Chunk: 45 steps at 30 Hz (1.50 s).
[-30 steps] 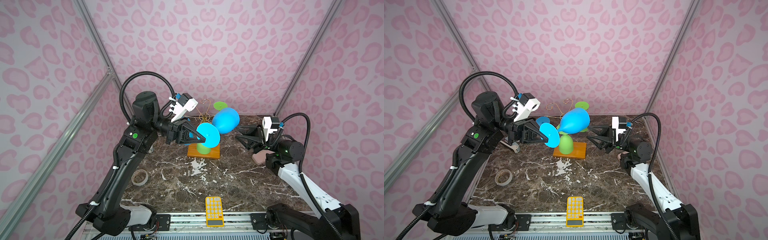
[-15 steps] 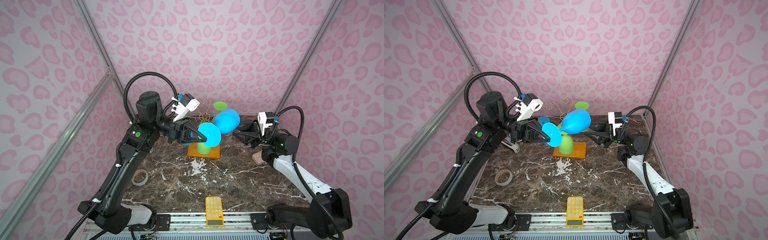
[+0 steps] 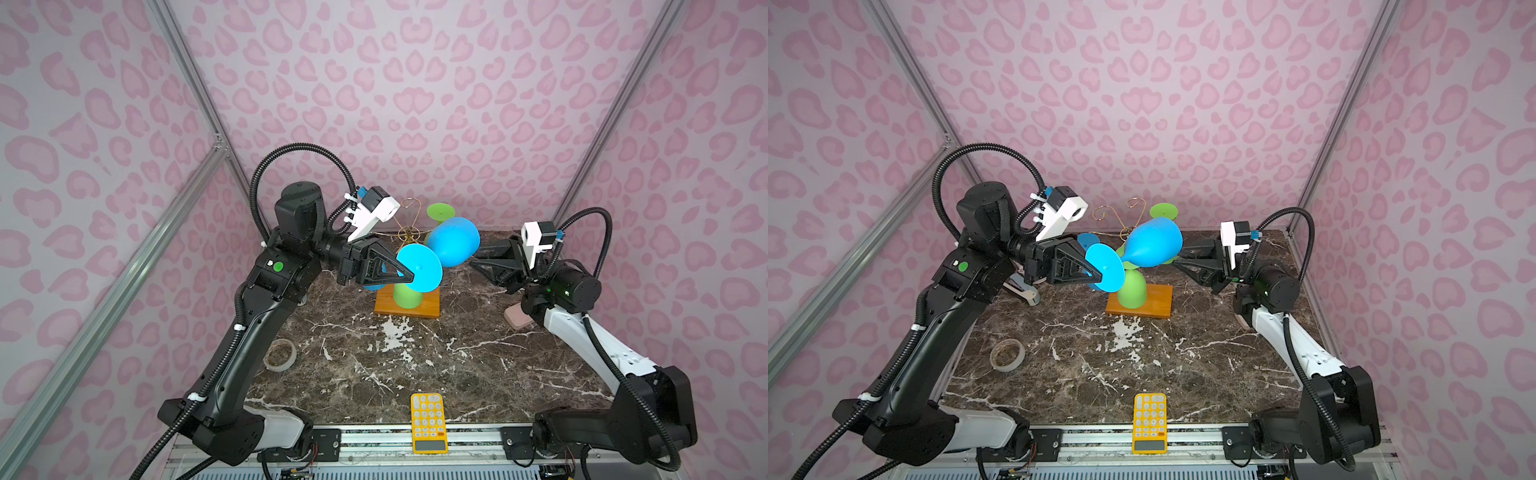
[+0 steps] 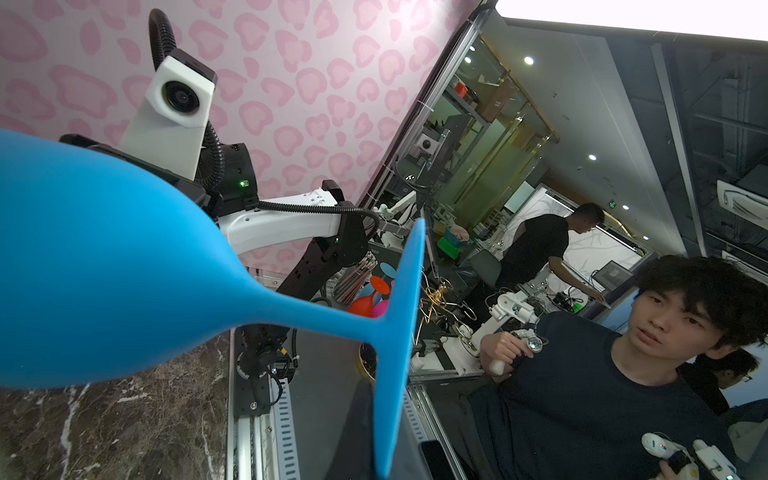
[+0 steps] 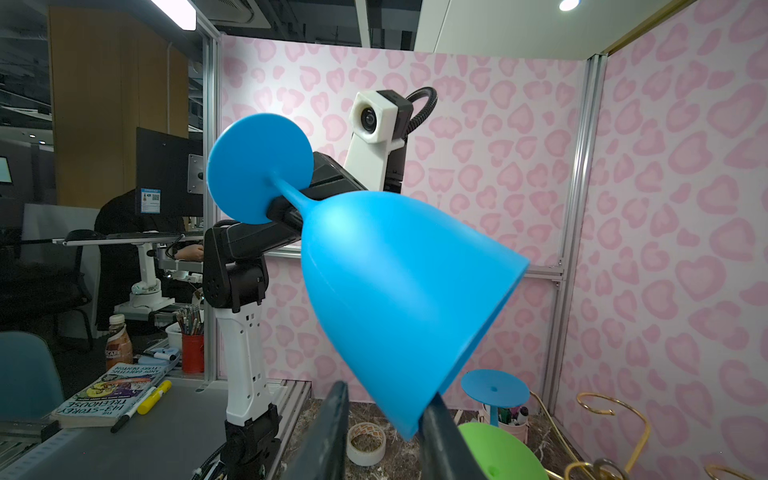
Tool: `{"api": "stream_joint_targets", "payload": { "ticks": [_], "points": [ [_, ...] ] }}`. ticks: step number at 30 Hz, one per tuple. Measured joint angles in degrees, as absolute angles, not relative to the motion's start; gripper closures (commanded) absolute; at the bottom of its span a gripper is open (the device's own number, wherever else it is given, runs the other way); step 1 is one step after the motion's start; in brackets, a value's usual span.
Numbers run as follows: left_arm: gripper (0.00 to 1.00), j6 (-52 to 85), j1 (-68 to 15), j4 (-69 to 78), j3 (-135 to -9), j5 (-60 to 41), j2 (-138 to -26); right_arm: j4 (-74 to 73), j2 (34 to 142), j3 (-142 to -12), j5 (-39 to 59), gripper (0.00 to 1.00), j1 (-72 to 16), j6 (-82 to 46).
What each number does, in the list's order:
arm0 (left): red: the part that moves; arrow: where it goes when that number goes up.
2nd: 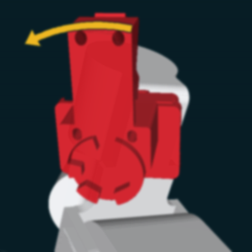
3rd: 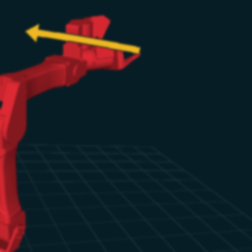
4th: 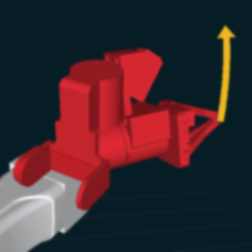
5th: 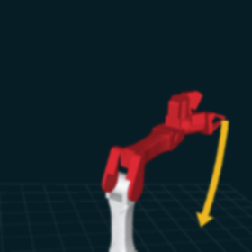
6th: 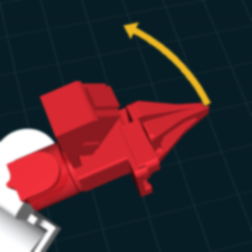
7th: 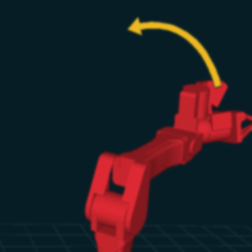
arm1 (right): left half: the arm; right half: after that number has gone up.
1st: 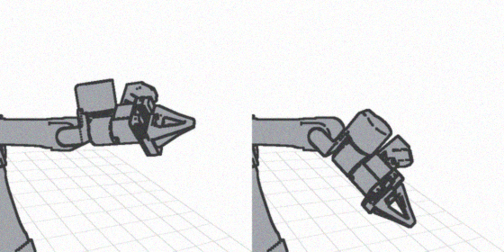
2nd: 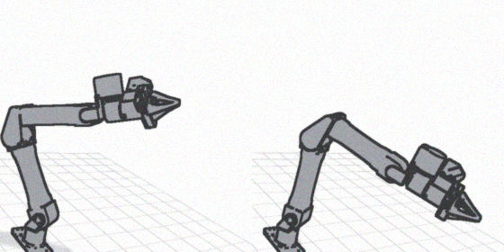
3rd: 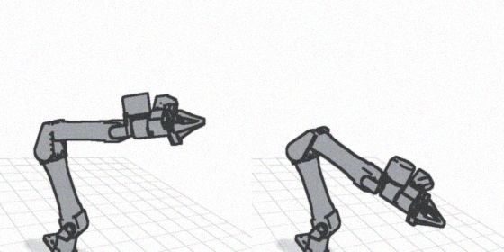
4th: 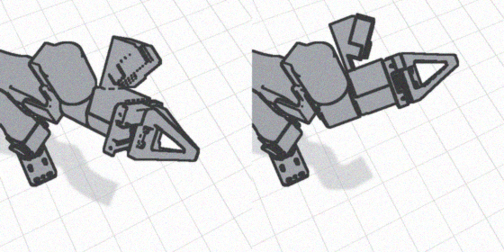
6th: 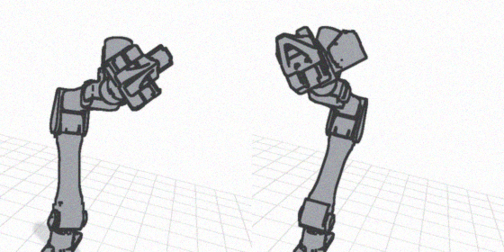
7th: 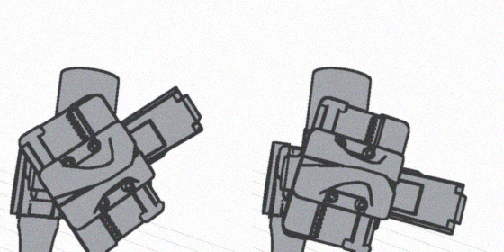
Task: Take the wine glass off the wine glass rack
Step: 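Reach the right gripper to the blue glass bowl held by the left gripper, then close the right gripper on the blue glass bowl while the left gripper releases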
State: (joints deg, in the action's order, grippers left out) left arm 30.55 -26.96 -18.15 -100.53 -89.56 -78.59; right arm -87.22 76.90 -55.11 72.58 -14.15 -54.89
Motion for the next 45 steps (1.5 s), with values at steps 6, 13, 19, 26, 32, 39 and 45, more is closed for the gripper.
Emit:
{"api": "stream_joint_targets", "payload": {
  "ticks": [6,13,19,26,32,39,45],
  "points": [
    [0.96,30.4,-26.8,-18.1,-100.7,-89.6,-78.9,-87.1,78.0,-55.6,72.2,0.83,-14.3,-55.1],
    [0.96,30.4,-26.7,-18.0,-101.4,-89.6,-79.1,-87.0,78.1,-56.1,72.1,0.82,-14.9,-55.0],
    [0.96,30.5,-26.5,-18.0,-102.2,-89.6,-79.7,-85.8,77.6,-56.1,72.3,0.79,-15.8,-54.8],
    [0.96,30.5,-26.5,-18.0,-103.5,-89.6,-80.4,-83.6,76.6,-56.1,73.1,0.79,-16.6,-53.1],
    [0.96,31.0,-26.5,-17.9,-104.5,-89.6,-81.2,-80.4,76.3,-56.8,74.4,0.8,-18.3,-50.2],
    [0.96,31.8,-26.1,-17.6,-106.1,-89.6,-81.9,-66.1,71.5,-56.8,75.6,0.81,-19.4,-39.7],
    [0.96,32.8,-25.9,-17.6,-107.0,-89.6,-83.0,-26.6,65.3,-64.5,76.2,0.75,-21.9,-9.4]
  ]
}}
